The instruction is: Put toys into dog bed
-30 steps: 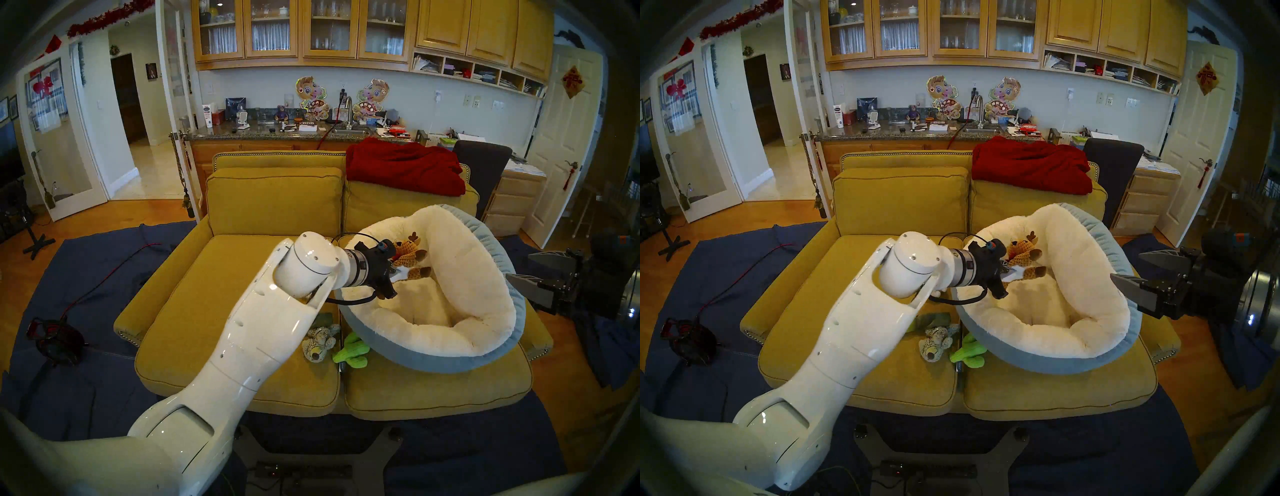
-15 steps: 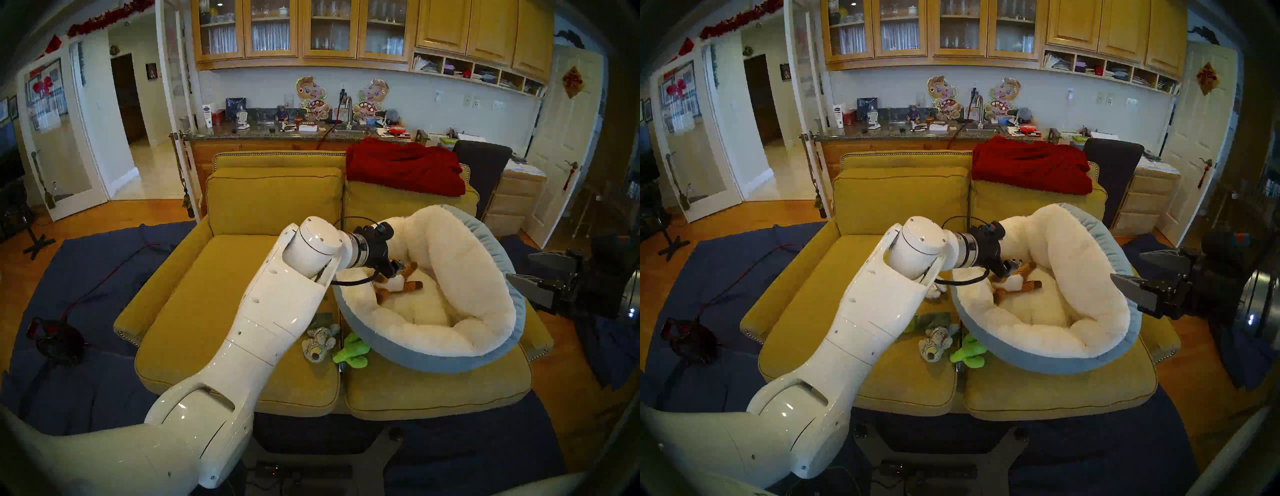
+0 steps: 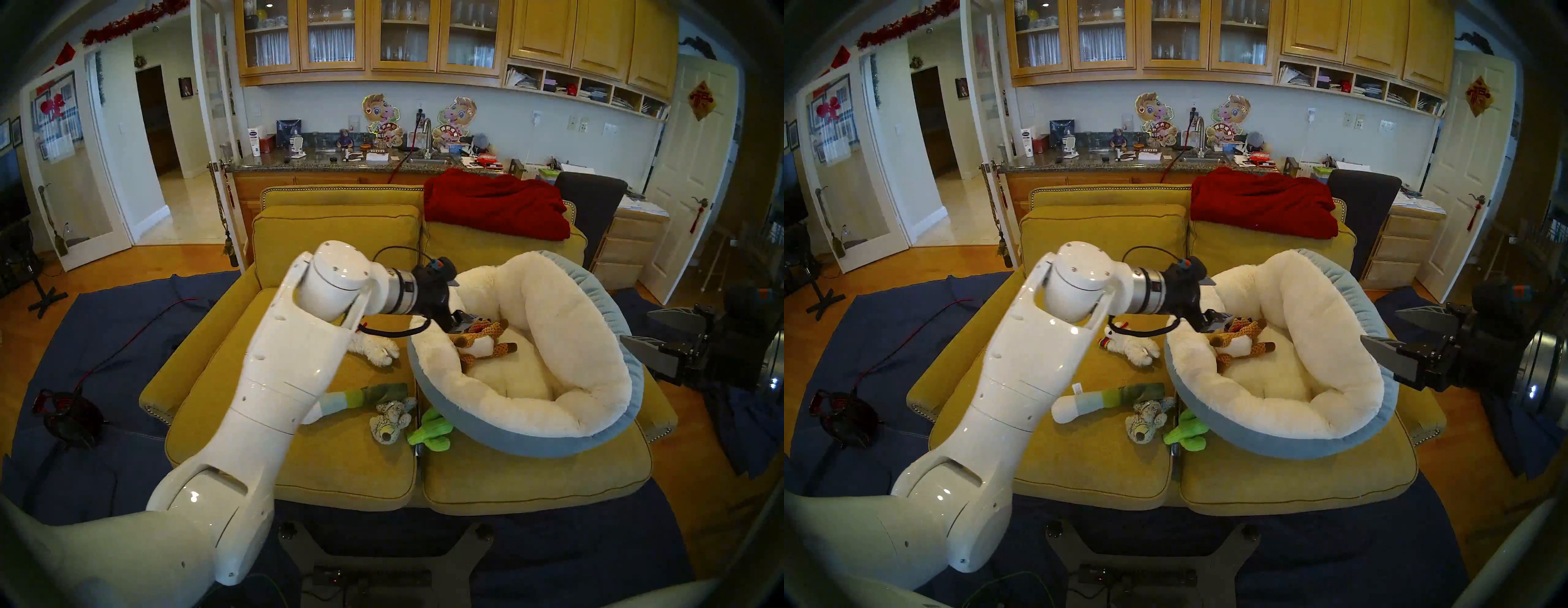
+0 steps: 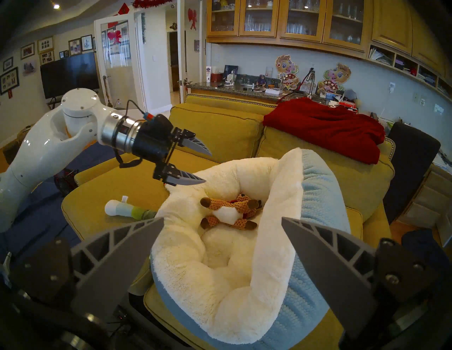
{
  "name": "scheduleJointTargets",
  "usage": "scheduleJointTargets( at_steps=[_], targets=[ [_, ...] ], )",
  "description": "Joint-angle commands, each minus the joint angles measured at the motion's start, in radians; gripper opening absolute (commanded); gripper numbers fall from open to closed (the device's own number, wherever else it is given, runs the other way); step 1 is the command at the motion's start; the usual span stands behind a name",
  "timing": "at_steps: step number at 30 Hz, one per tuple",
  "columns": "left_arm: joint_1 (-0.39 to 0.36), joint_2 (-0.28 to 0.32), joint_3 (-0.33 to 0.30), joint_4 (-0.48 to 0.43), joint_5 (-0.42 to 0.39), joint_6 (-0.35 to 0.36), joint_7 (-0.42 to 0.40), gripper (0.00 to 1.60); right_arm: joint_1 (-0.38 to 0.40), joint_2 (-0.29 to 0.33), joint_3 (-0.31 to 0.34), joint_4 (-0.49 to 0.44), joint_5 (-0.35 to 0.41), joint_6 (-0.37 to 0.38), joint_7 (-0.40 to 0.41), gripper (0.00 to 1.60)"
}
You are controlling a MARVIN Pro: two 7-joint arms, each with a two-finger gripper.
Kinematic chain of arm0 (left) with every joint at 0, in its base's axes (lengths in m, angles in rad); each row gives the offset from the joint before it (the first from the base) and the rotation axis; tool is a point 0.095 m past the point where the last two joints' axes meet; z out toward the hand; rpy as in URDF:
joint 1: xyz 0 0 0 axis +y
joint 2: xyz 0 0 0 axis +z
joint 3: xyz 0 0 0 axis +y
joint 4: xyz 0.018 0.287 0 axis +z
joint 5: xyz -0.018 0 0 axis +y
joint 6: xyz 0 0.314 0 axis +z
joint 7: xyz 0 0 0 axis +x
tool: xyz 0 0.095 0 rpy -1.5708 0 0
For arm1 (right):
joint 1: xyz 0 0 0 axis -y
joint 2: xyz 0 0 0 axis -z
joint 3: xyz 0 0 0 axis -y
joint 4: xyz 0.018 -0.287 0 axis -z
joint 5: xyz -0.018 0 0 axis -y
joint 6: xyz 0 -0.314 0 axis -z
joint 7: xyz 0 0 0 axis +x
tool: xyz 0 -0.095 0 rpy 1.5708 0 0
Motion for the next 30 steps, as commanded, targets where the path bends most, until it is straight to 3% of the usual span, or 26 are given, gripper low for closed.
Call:
scheduleJointTargets(
  at_steps=[1, 10, 17, 23, 30],
  targets=[
    [0.031, 0.11, -0.08, -0.121, -0.027, 0.018, -0.074, 1.6, 0.003, 0.002, 0.012, 0.0, -0.001, -0.001, 0.0, 1.6],
    [0.075, 0.198, -0.151, -0.201, -0.03, 0.071, -0.172, 1.6, 0.003, 0.003, 0.014, 0.0, -0.001, 0.0, 0.001, 1.6],
    [0.083, 0.265, -0.162, -0.215, -0.019, 0.085, -0.25, 1.6, 0.002, 0.003, 0.015, 0.0, -0.001, 0.0, 0.002, 1.6],
    [0.082, 0.315, -0.158, -0.184, -0.026, 0.143, -0.252, 1.6, 0.002, 0.003, 0.015, 0.0, -0.001, 0.0, 0.002, 1.6],
    [0.097, 0.361, -0.126, -0.16, -0.05, 0.15, -0.239, 1.6, 0.002, 0.004, 0.016, 0.0, -0.001, 0.0, 0.003, 1.6]
  ],
)
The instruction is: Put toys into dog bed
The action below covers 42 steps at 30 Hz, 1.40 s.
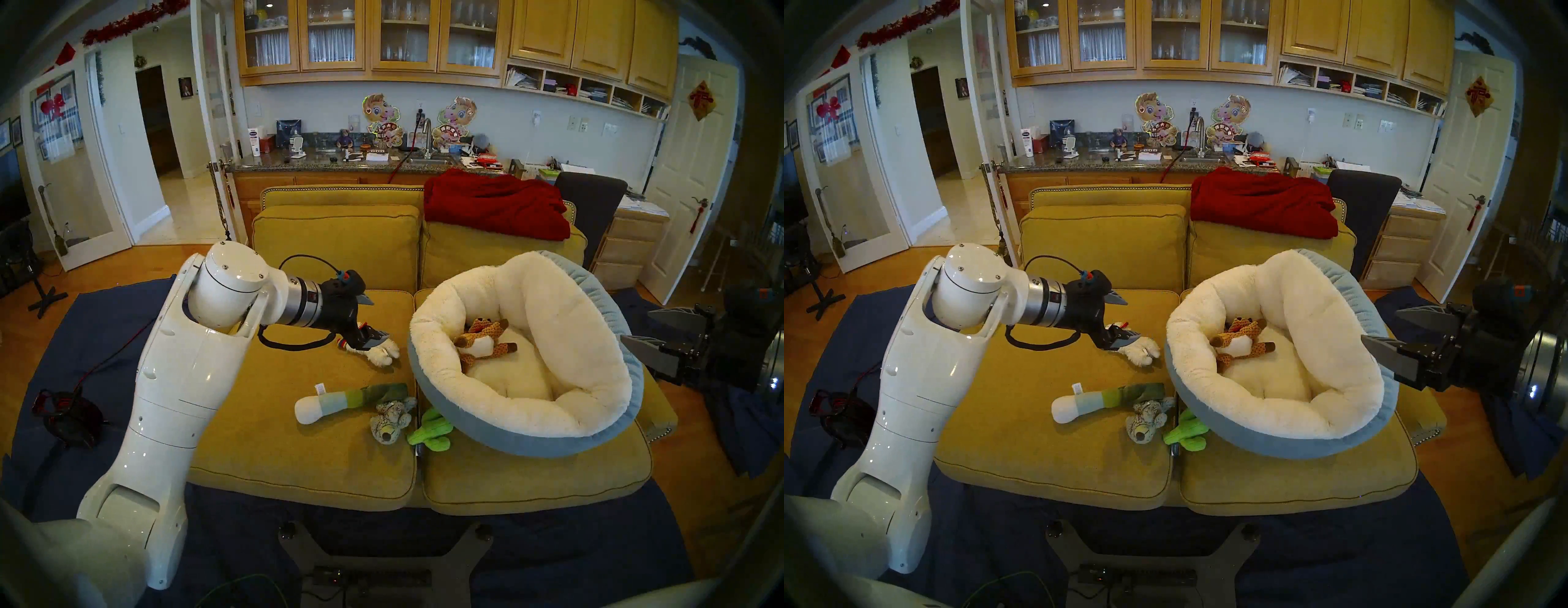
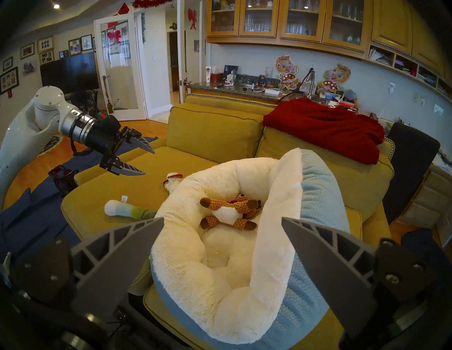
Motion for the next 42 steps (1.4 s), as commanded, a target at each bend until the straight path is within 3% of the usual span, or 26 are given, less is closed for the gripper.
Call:
scheduleJointTargets(
  at_steps=[1, 7, 18, 32, 42],
  targets=[
    [-0.004, 0.061, 0.032, 0.002, -0.023, 0.005, -0.095, 1.6, 0.002, 0.003, 0.013, 0.0, -0.001, 0.0, 0.002, 1.6],
    [0.015, 0.083, 0.082, 0.023, -0.022, -0.008, -0.058, 1.6, 0.002, 0.003, 0.013, 0.0, -0.001, 0.0, 0.002, 1.6],
    [-0.023, 0.087, 0.14, 0.136, -0.003, -0.021, -0.008, 1.6, 0.002, 0.003, 0.013, 0.0, -0.001, 0.0, 0.002, 1.6],
    [-0.061, 0.056, 0.153, 0.284, 0.023, -0.06, 0.046, 1.6, 0.002, 0.003, 0.013, 0.0, -0.001, 0.0, 0.002, 1.6],
    [-0.031, 0.064, 0.162, 0.265, 0.021, -0.061, 0.014, 1.6, 0.002, 0.003, 0.013, 0.0, -0.001, 0.0, 0.002, 1.6]
  ],
)
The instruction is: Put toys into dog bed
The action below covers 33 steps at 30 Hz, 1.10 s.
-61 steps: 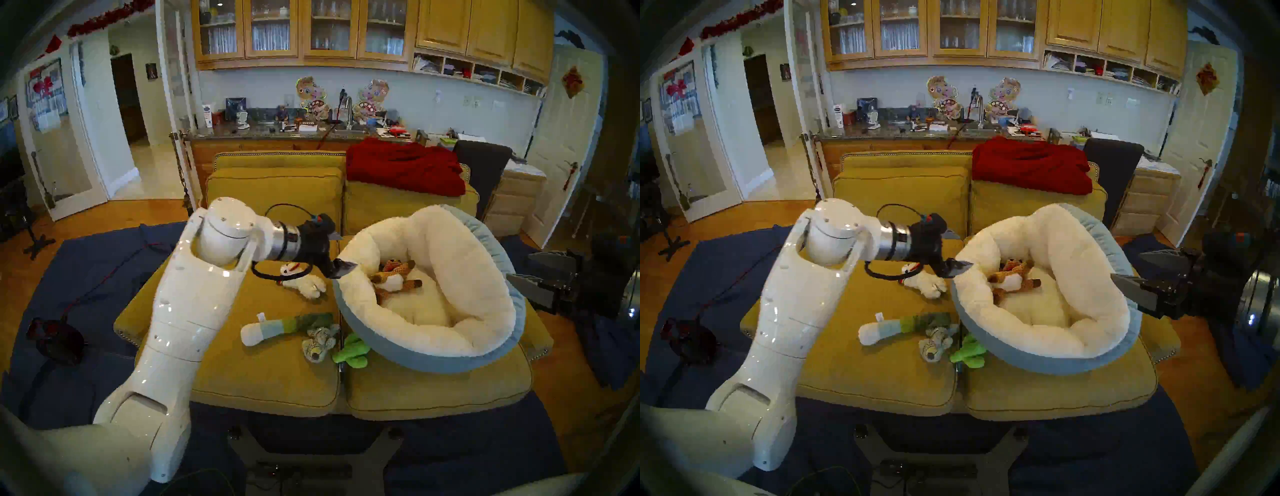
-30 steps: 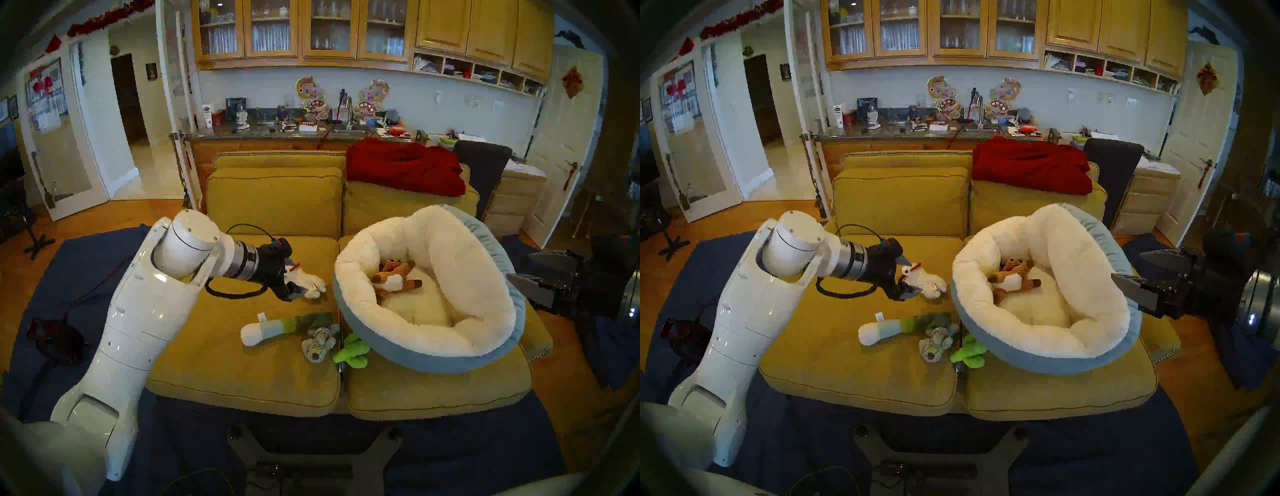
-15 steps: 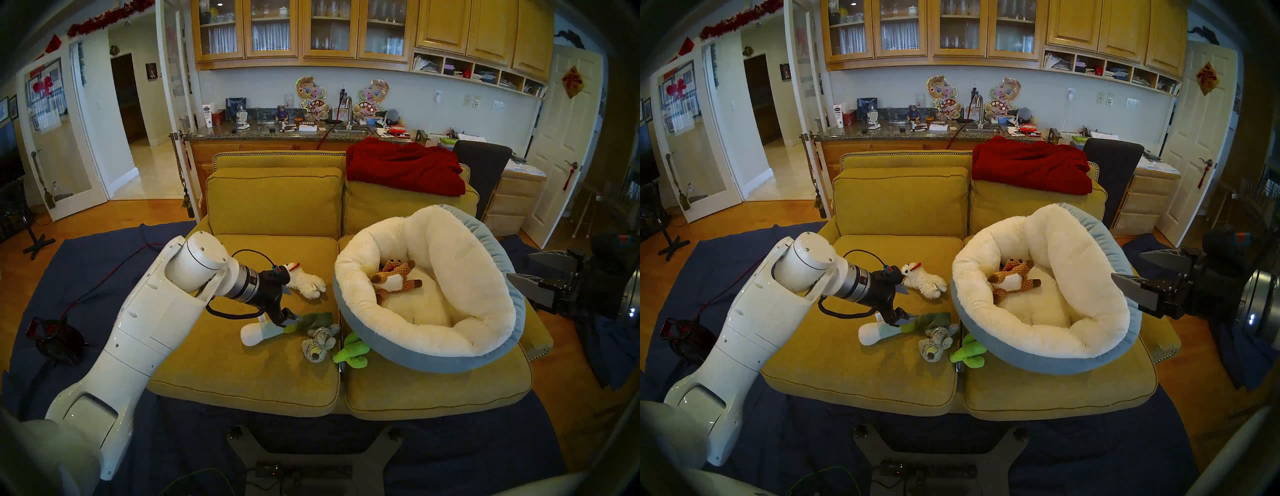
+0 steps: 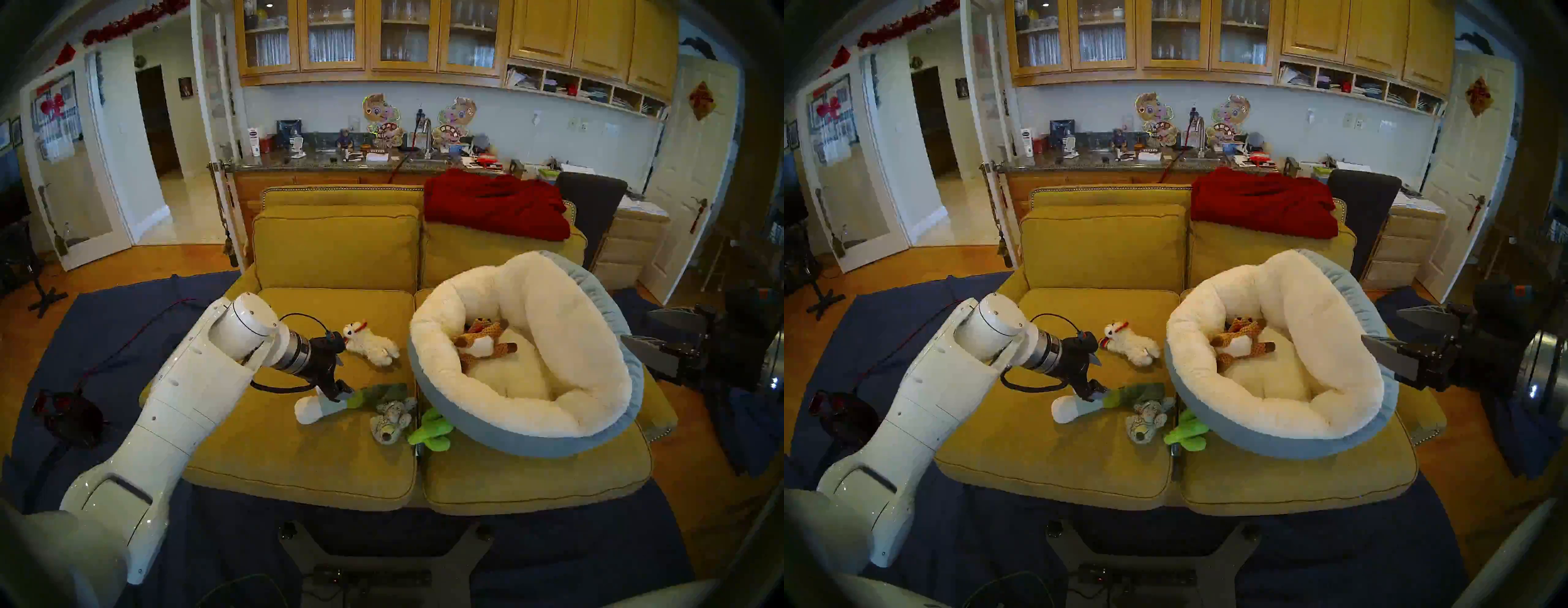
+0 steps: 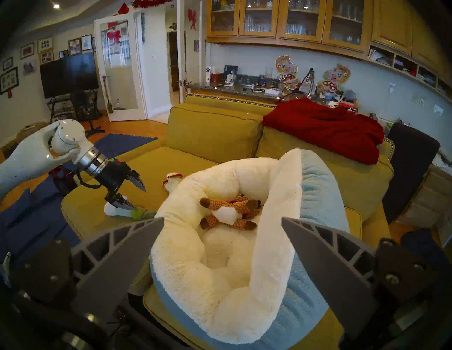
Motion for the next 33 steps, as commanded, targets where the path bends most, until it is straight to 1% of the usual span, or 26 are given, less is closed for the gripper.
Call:
scheduleJointTargets(
  at_steps=[1, 5, 10, 13, 21, 25, 30, 31, 32, 33],
  targets=[
    [-0.016, 0.002, -0.004, -0.044, -0.017, 0.003, -0.033, 1.6, 0.002, 0.003, 0.012, 0.0, -0.001, 0.0, 0.002, 1.6],
    [-0.005, 0.014, -0.008, -0.072, -0.026, 0.014, -0.069, 1.6, 0.002, 0.003, 0.012, 0.0, -0.001, 0.0, 0.002, 1.6],
    [0.004, 0.025, -0.006, -0.084, -0.021, 0.016, -0.082, 1.6, 0.002, 0.003, 0.013, 0.0, -0.001, 0.0, 0.002, 1.6],
    [0.01, 0.027, -0.003, -0.07, -0.011, 0.008, -0.071, 1.6, 0.002, 0.003, 0.013, 0.0, -0.001, 0.0, 0.003, 1.6],
    [-0.007, 0.016, 0.014, 0.012, 0.016, -0.019, -0.035, 1.6, 0.002, 0.003, 0.013, 0.0, -0.001, 0.0, 0.002, 1.6],
    [-0.005, 0.018, 0.022, 0.024, 0.029, -0.033, -0.028, 1.6, 0.002, 0.003, 0.013, 0.0, -0.001, 0.0, 0.002, 1.6],
    [0.01, 0.012, 0.02, 0.035, 0.047, -0.05, 0.006, 1.6, 0.002, 0.003, 0.013, 0.0, -0.001, 0.0, 0.002, 1.6],
    [0.01, 0.01, 0.018, 0.038, 0.048, -0.053, 0.008, 0.8, 0.002, 0.003, 0.013, 0.0, -0.001, 0.0, 0.002, 1.6],
    [0.012, 0.007, 0.013, 0.038, 0.048, -0.056, 0.017, 0.8, 0.002, 0.003, 0.013, 0.0, -0.001, 0.0, 0.002, 1.6],
    [0.011, 0.006, 0.012, 0.04, 0.048, -0.058, 0.018, 0.08, 0.002, 0.003, 0.012, 0.0, -0.001, 0.0, 0.002, 1.6]
  ],
)
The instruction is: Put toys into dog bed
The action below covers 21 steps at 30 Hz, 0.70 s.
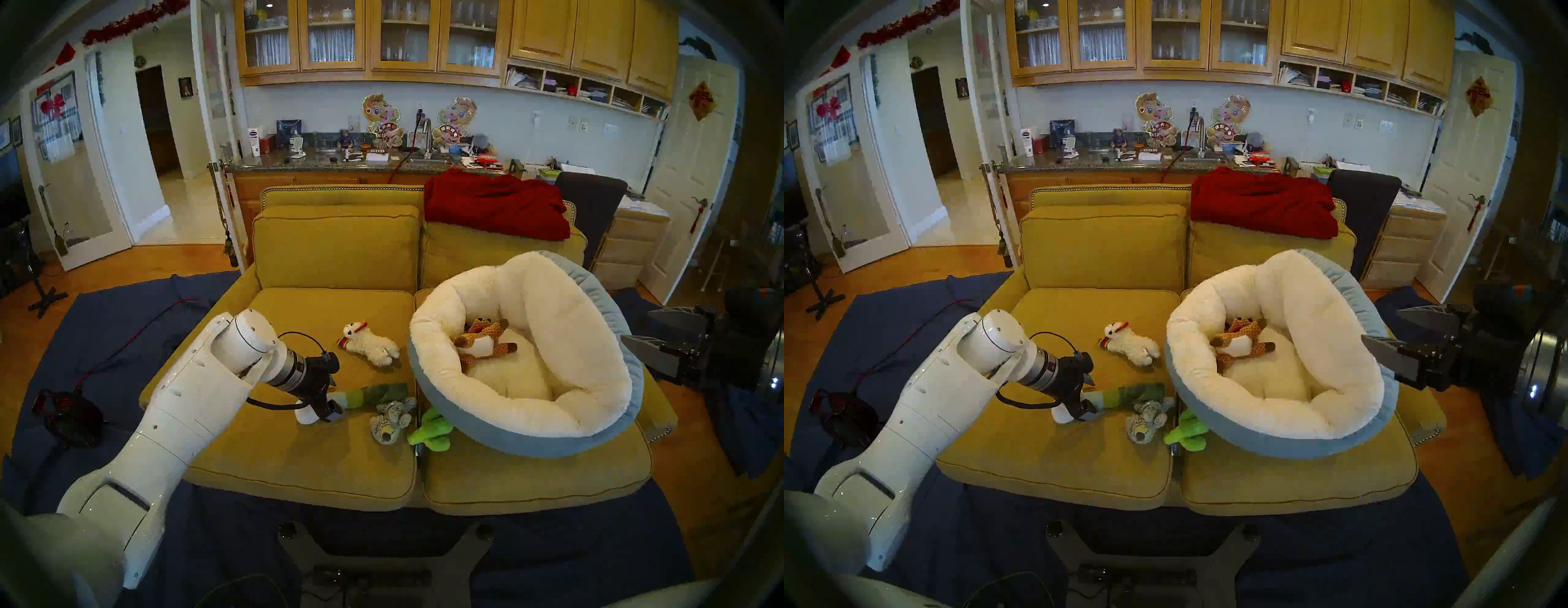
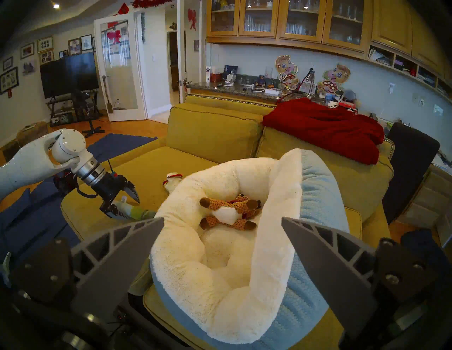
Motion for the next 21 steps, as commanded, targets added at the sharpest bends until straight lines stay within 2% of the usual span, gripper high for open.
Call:
scheduleJointTargets(
  at_steps=[1, 10, 21],
  targets=[
    [-0.023, -0.012, -0.019, -0.01, -0.004, -0.018, 0.027, 0.0, 0.002, 0.003, 0.012, 0.0, -0.001, 0.0, 0.002, 1.6],
    [-0.033, -0.014, -0.065, -0.106, -0.036, 0.0, 0.005, 0.0, 0.003, 0.003, 0.01, 0.0, -0.001, -0.001, 0.001, 1.6],
    [-0.123, -0.005, -0.149, -0.216, -0.054, 0.034, -0.013, 0.0, 0.003, 0.002, 0.008, 0.0, -0.001, -0.001, 0.0, 1.6]
  ],
)
